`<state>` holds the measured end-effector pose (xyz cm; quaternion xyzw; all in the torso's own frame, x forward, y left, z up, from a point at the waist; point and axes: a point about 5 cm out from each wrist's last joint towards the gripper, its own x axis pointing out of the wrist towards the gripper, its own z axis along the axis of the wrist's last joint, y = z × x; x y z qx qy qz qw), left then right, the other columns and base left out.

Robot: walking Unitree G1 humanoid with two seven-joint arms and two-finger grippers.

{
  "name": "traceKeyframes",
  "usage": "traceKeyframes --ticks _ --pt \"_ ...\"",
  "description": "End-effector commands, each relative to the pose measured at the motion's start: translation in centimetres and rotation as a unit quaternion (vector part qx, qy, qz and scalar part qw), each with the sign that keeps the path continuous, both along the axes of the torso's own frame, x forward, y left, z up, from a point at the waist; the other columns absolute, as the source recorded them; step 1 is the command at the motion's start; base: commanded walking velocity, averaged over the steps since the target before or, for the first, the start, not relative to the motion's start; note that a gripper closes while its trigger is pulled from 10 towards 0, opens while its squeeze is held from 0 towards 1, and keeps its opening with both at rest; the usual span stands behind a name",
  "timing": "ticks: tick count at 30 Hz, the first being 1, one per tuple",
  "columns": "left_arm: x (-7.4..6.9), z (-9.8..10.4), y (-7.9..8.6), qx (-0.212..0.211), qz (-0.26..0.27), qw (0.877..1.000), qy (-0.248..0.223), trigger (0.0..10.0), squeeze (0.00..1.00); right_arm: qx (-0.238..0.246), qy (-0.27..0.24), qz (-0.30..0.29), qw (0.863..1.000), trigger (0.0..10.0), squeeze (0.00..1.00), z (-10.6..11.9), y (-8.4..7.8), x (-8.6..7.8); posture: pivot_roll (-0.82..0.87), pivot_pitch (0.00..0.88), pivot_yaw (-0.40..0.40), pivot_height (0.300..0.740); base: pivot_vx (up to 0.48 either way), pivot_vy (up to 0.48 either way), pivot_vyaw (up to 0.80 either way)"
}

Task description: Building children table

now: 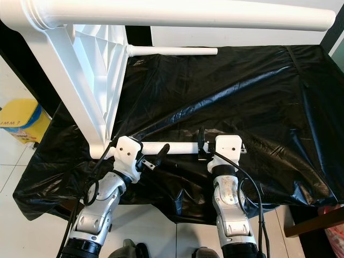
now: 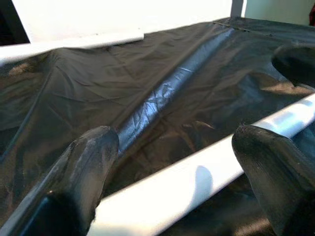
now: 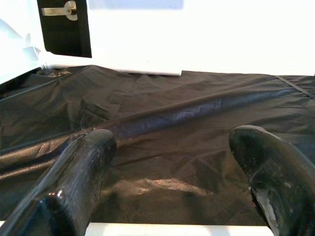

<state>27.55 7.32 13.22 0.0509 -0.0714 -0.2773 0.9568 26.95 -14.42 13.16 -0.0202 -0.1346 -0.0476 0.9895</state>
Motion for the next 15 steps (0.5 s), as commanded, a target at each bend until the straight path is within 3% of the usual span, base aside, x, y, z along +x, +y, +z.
traceKeyframes --ticks 1,5,9,15 --pt "1.1 -0.2 0.4 -0.029 0.078 0.996 0.013 10.0 0.0 -0.001 -0.005 -0.008 1.0 10.0 0.0 0.0 -0.2 0.2 -0.14 0.056 0.039 0.74 0.0 0.0 0.0" --pt "2.2 0.2 0.1 -0.026 0.094 0.995 0.014 10.0 0.0 0.0 -0.017 -0.017 1.0 10.0 0.0 0.2 -0.3 0.6 -0.12 0.028 0.057 0.74 0.0 0.0 0.0" --pt "3.1 0.3 -0.4 0.003 0.085 0.996 0.003 10.0 0.0 0.01 -0.014 -0.023 1.0 10.0 0.0 0.1 -0.1 1.1 -0.13 0.011 0.059 0.74 0.0 0.0 0.0" --pt "3.5 0.4 -0.6 -0.013 0.076 0.997 0.013 10.0 0.0 0.01 -0.012 -0.023 1.0 10.0 0.0 0.1 -0.1 1.4 -0.13 0.006 0.05 0.74 0.0 0.0 -0.13"
